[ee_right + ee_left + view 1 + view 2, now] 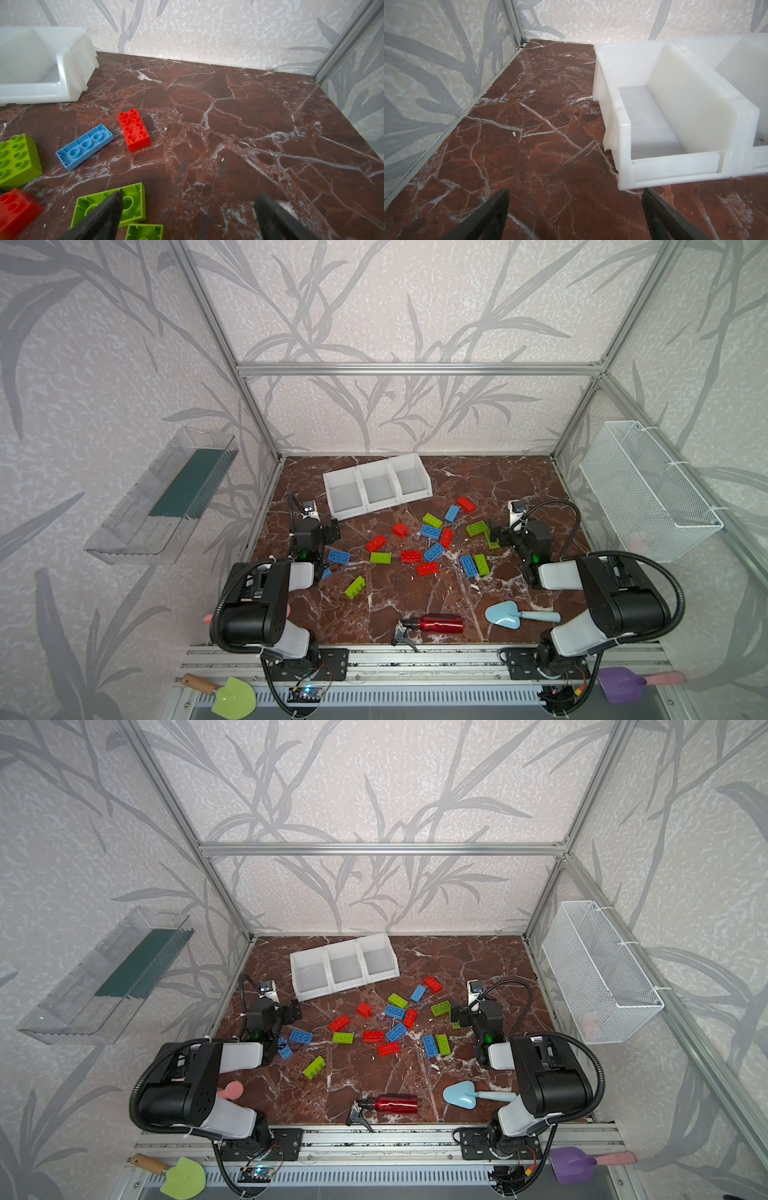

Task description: Sort the legos into containers by color

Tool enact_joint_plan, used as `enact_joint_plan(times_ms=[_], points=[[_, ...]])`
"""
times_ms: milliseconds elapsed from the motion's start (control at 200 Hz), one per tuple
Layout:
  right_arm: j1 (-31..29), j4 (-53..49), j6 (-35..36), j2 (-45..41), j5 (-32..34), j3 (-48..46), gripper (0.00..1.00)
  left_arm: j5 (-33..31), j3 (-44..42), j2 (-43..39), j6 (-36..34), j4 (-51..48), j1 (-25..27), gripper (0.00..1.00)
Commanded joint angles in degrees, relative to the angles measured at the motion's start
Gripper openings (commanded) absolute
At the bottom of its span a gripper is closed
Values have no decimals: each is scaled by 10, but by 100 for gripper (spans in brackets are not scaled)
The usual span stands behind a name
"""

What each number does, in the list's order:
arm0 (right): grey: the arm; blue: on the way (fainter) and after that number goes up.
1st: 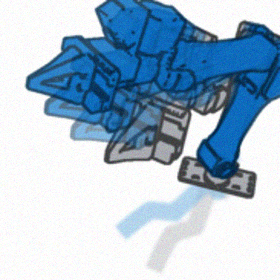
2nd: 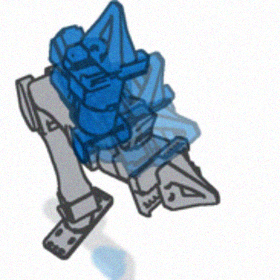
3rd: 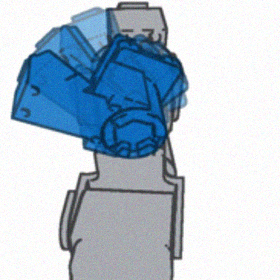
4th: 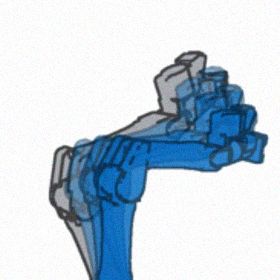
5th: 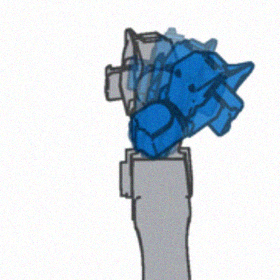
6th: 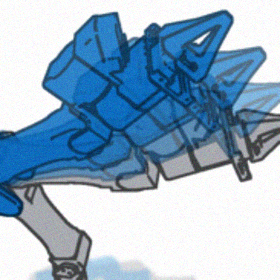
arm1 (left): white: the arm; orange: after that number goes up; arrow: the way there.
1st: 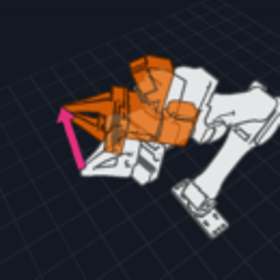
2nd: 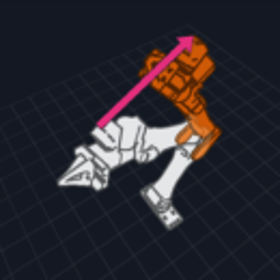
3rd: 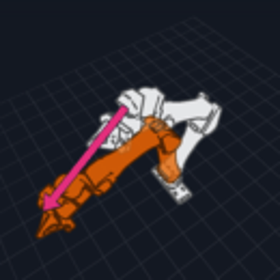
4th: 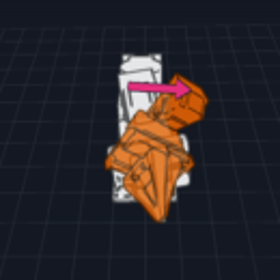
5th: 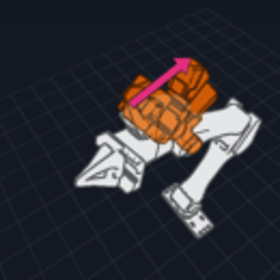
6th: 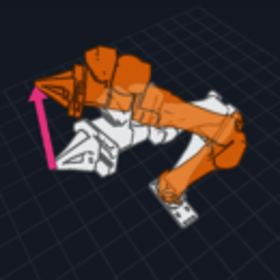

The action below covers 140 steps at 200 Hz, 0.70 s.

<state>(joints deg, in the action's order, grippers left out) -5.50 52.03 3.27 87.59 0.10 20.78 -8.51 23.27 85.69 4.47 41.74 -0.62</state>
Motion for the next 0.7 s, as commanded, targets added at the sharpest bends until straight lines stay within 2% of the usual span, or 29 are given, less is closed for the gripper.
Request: enact_joint_plan(times_ms=[0, 60, 210, 265, 355, 405, 495, 545, 605, 695], points=[[-20, -126, -1, -99, 83, 34, 99, -43, 66, -56, 4, -131, 4, 99], [-21, -252, -34, -144, 105, 84, 99, -63, 124, -79, 44, -264, 3, 99], [-22, -506, -114, -185, 130, 225, 99, -64, 190, -141, 157, -410, 12, 99], [-21, -572, -130, -171, 95, 273, 99, -73, 240, -150, 210, -507, 13, 99], [-22, -644, -135, -124, -13, 350, 99, -53, 322, -151, 270, -658, 20, 99], [-24, -675, -137, -84, -49, 390, 99, -38, 354, -155, 276, -711, 41, 99], [-28, -724, -133, -21, -64, 451, 99, -34, 380, -186, 274, -785, 94, 99], [-32, -746, -121, 12, -74, 480, 100, -10, 375, -213, 273, -803, 116, 99], [-36, -775, -103, 53, -82, 516, 91, 41, 361, -248, 274, -816, 130, 99], [-39, -822, -80, 109, -88, 567, 87, 95, 340, -294, 276, -850, 144, 99]])
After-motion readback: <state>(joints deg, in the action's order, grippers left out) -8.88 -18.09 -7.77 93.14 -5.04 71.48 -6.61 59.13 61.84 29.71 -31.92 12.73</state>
